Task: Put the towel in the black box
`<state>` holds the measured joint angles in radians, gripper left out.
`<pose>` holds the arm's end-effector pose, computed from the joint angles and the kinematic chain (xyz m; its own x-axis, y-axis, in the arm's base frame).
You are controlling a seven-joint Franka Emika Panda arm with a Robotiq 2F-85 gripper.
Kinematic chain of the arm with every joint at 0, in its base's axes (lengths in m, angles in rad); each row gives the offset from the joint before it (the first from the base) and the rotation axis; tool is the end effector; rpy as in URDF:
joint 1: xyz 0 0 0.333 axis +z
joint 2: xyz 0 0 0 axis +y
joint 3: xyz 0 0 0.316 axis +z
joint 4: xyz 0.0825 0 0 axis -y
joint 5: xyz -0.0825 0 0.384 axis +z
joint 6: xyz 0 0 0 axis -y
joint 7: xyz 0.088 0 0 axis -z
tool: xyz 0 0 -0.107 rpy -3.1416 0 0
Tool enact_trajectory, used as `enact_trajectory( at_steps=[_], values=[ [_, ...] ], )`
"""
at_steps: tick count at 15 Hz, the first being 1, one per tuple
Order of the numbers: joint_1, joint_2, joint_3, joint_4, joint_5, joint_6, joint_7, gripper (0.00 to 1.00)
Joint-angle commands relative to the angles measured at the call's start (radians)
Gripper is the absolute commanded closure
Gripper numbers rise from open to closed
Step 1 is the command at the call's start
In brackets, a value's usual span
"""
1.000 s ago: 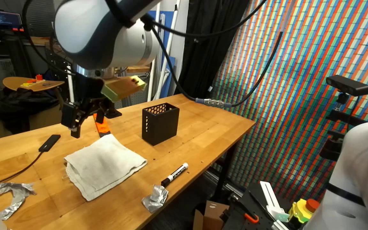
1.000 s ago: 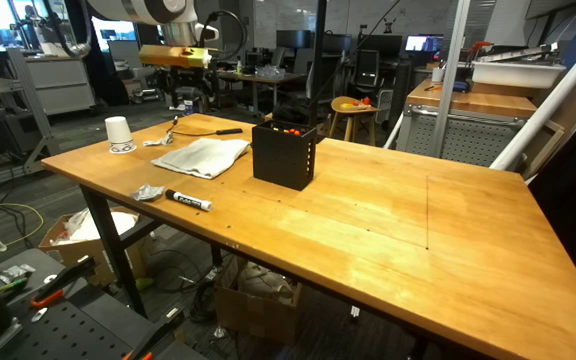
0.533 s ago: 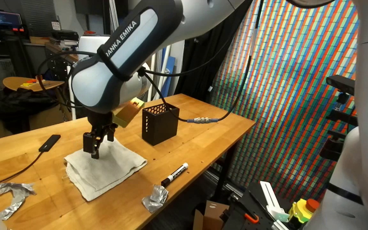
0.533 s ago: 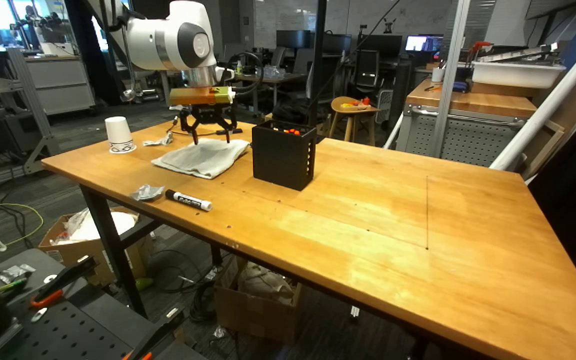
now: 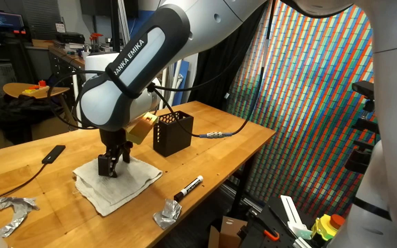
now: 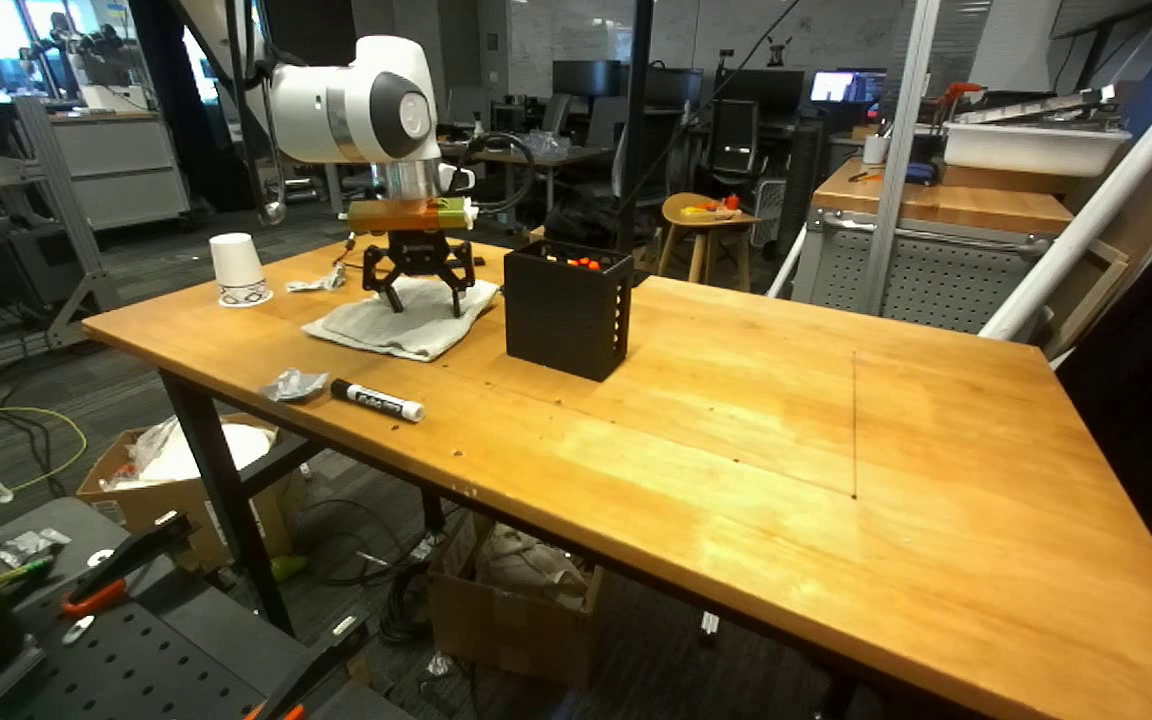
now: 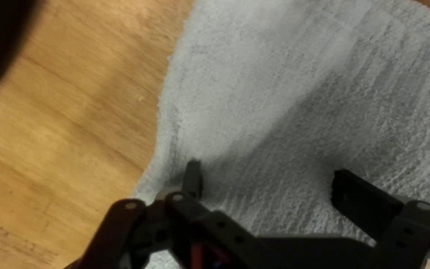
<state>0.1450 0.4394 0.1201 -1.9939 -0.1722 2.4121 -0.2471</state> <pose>0.5872 0.1562 0.2389 0.8077 0.5887 -0.0335 0.5896 -0.8058 0.0549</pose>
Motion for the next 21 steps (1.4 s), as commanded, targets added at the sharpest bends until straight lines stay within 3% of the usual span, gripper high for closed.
enact_trajectory(
  at_steps=[1, 9, 16, 21],
  values=[
    [-0.011, 0.020, 0.013, 0.044, 0.027, -0.087, 0.002, 0.42],
    [-0.043, -0.015, 0.015, 0.098, 0.124, -0.190, 0.015, 1.00],
    [-0.103, -0.145, -0.014, 0.171, 0.219, -0.264, 0.046, 0.97],
    [-0.143, -0.219, -0.088, 0.246, 0.174, -0.324, 0.122, 0.97]
  ],
)
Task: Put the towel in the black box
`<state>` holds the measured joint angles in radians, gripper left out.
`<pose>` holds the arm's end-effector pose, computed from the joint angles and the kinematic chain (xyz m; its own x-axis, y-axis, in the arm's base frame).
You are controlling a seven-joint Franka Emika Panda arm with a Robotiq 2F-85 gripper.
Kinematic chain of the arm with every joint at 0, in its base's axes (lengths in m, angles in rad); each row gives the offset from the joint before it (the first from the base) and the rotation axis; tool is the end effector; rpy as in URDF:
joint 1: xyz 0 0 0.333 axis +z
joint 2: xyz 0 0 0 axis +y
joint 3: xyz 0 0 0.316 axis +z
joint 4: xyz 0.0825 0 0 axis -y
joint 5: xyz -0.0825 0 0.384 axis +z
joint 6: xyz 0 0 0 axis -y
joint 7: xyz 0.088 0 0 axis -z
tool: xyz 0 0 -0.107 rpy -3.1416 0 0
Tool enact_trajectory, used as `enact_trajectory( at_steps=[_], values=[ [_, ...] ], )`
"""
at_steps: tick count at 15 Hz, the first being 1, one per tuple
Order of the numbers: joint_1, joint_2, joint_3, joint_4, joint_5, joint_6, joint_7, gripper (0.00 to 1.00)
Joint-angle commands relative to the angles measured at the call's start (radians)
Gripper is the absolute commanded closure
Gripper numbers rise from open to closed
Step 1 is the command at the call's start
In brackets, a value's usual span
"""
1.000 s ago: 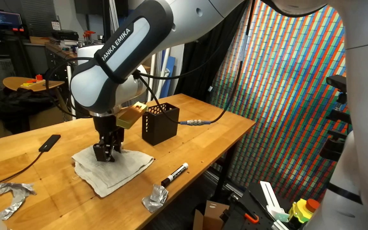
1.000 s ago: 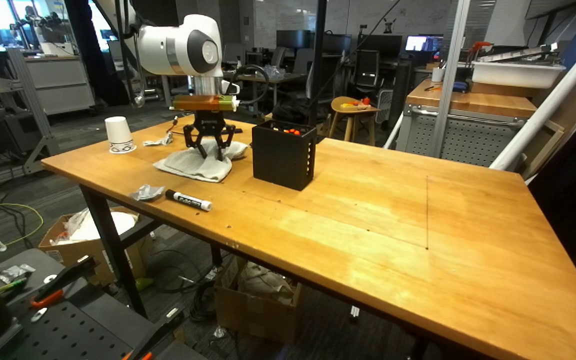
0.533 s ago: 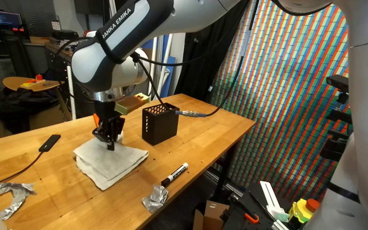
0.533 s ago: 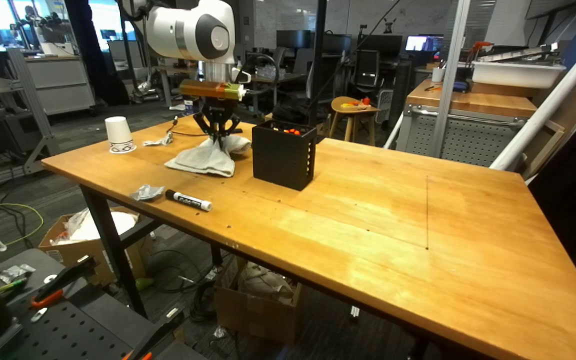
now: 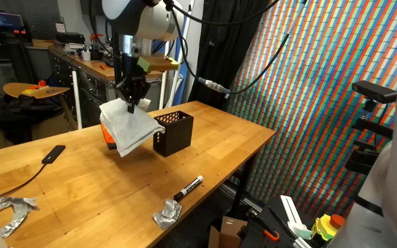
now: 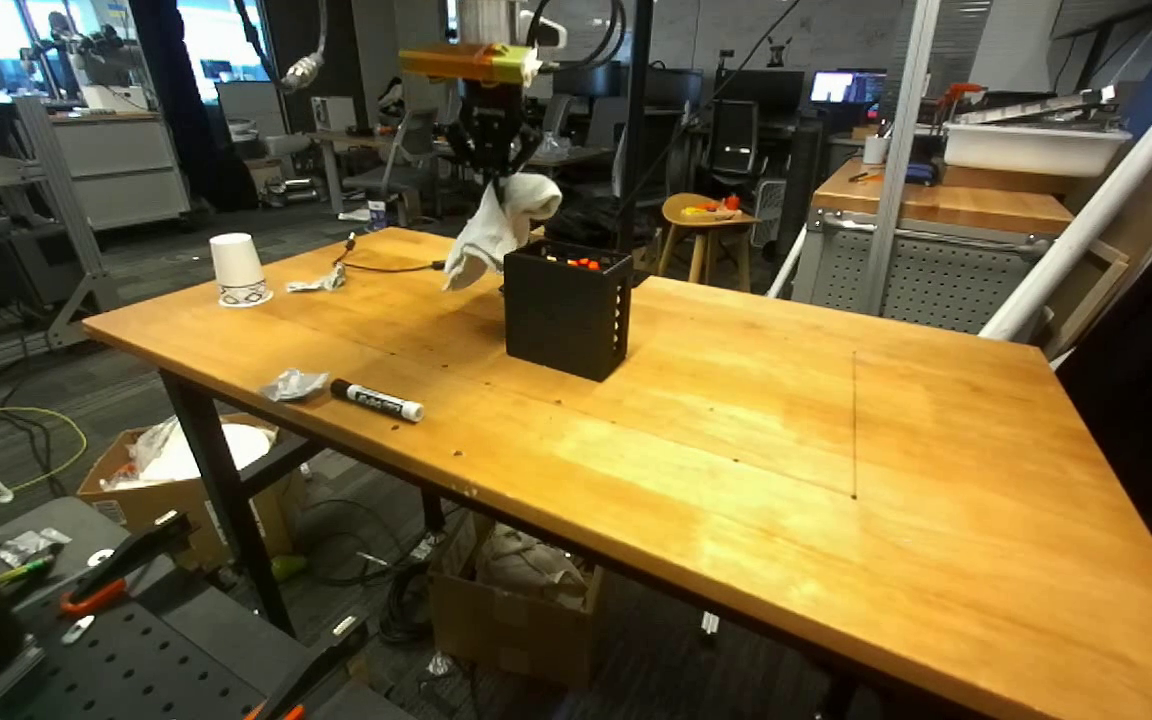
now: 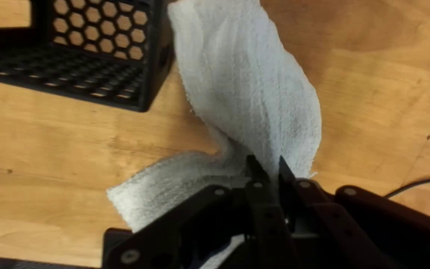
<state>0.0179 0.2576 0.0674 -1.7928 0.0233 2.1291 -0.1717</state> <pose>0.6330 0.0523 0.4142 0.9675 0.2383 0.0841 0.2411 -0.9702 -0.0238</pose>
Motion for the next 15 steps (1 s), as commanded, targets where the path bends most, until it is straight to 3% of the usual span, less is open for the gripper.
enact_trajectory(
  at_steps=[1, 10, 15],
  values=[
    [-0.022, -0.041, -0.049, 0.057, -0.032, -0.041, 0.055, 0.97],
    [-0.048, 0.016, -0.135, 0.032, -0.226, 0.001, 0.156, 0.97],
    [-0.067, 0.049, -0.167, -0.012, -0.262, -0.019, 0.186, 0.97]
  ],
)
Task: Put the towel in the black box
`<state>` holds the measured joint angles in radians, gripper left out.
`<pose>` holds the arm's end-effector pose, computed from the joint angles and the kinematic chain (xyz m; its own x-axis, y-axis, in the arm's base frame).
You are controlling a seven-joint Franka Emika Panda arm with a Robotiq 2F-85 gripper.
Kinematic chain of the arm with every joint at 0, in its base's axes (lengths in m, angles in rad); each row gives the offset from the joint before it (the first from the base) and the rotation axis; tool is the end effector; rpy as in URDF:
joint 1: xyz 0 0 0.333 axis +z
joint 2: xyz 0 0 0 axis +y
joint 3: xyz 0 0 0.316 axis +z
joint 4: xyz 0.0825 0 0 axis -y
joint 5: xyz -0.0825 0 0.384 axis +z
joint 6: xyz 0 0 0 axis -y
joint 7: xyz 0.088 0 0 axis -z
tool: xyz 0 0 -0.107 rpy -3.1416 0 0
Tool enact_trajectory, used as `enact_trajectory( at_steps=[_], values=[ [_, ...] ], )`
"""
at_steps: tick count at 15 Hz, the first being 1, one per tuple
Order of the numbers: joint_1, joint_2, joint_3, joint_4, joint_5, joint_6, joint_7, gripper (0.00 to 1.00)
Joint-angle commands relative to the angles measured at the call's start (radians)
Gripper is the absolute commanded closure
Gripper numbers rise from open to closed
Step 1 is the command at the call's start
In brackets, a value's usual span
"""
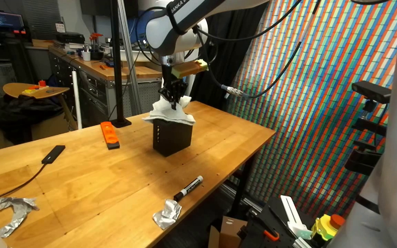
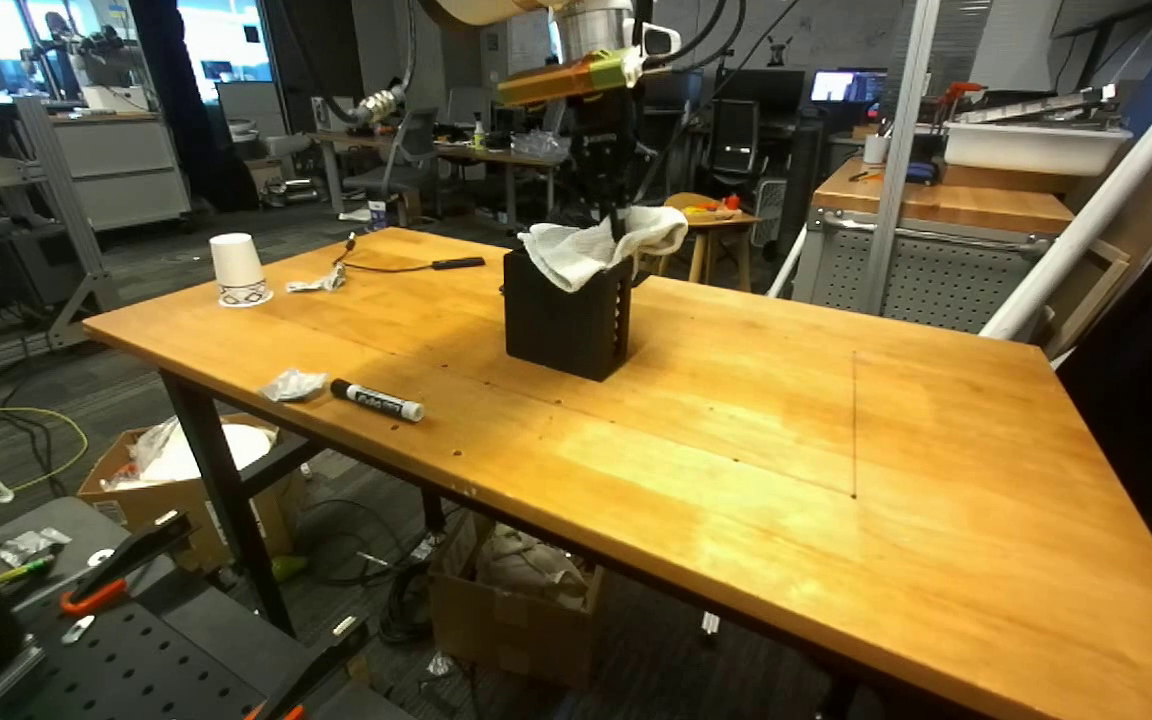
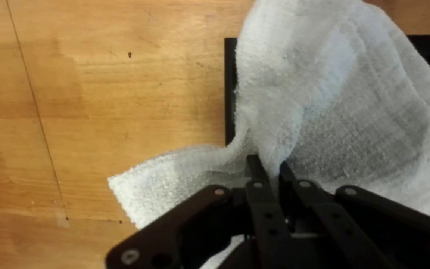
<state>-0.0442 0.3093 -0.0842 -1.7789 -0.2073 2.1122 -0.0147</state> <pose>0.6343 -0.0875 0.3875 0.9999 -0.0034 0.0097 -0.0053 -0.9789 0.2041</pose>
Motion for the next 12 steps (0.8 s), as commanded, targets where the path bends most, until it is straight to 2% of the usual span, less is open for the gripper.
enact_trajectory(
  at_steps=[1, 6, 12],
  values=[
    [-0.005, -0.013, -0.019, -0.039, -0.036, -0.012, 0.036, 0.97],
    [-0.010, -0.169, 0.002, -0.168, 0.025, 0.022, 0.018, 0.97],
    [0.014, -0.298, 0.033, -0.298, 0.009, 0.039, 0.023, 0.97]
  ],
)
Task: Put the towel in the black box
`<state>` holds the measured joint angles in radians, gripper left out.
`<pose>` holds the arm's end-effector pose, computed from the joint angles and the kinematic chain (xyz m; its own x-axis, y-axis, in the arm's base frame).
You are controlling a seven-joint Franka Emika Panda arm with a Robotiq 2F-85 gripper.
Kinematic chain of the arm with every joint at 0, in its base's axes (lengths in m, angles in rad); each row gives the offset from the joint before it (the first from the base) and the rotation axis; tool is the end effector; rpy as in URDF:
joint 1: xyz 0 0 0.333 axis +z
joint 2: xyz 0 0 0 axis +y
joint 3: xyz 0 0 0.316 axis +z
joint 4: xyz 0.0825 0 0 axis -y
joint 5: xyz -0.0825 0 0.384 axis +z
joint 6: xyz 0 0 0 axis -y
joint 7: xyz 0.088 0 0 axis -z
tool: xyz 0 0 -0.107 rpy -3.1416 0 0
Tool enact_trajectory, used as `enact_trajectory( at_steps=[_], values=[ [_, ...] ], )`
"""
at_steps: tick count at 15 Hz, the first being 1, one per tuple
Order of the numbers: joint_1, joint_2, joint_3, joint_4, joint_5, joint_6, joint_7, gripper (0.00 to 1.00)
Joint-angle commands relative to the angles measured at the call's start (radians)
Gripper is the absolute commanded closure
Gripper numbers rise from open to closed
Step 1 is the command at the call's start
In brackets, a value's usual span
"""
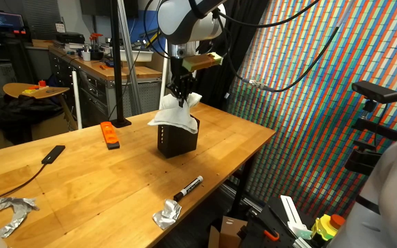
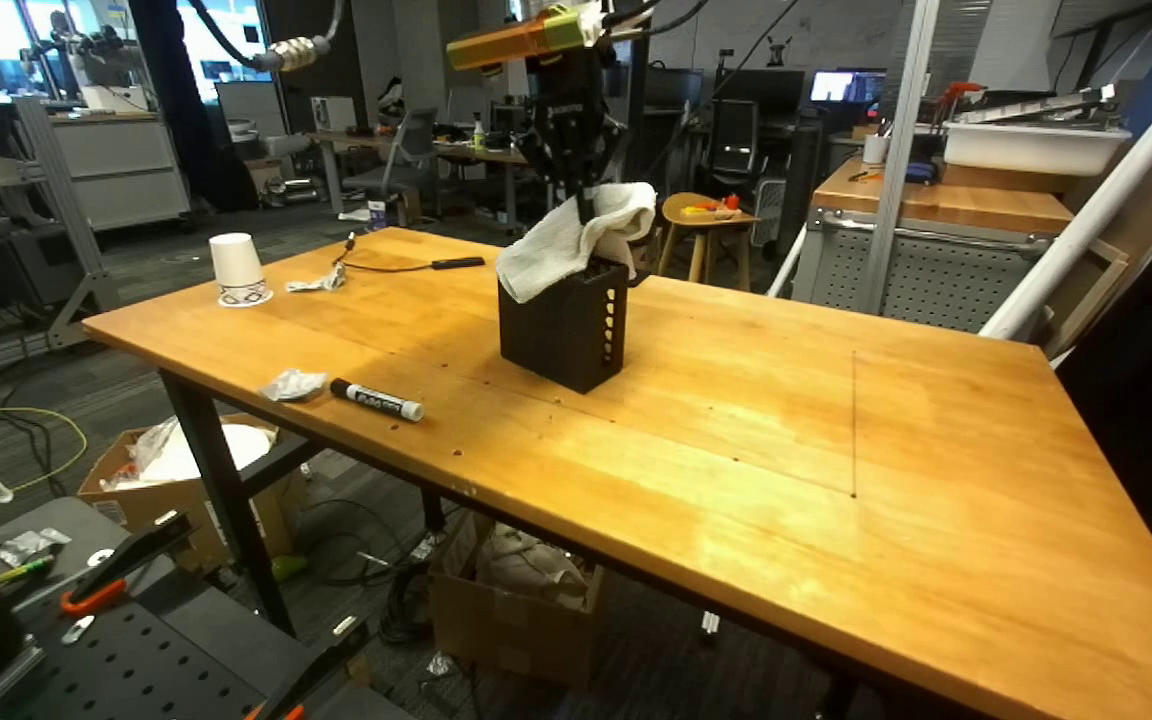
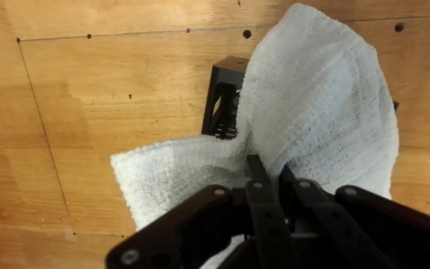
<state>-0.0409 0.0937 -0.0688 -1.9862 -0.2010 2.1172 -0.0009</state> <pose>0.5752 -0.0718 0.4221 0.9996 -0.0044 0.0275 -0.0093 -0.9835 0.1807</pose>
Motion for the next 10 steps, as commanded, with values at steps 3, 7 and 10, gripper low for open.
enact_trajectory(
  at_steps=[3, 7, 10],
  values=[
    [0.026, -0.091, 0.041, -0.132, 0.013, 0.055, 0.014, 0.97],
    [0.048, -0.039, 0.072, -0.142, 0.023, 0.114, 0.048, 0.97],
    [0.059, 0.004, 0.082, -0.146, 0.010, 0.150, 0.061, 0.97]
  ],
)
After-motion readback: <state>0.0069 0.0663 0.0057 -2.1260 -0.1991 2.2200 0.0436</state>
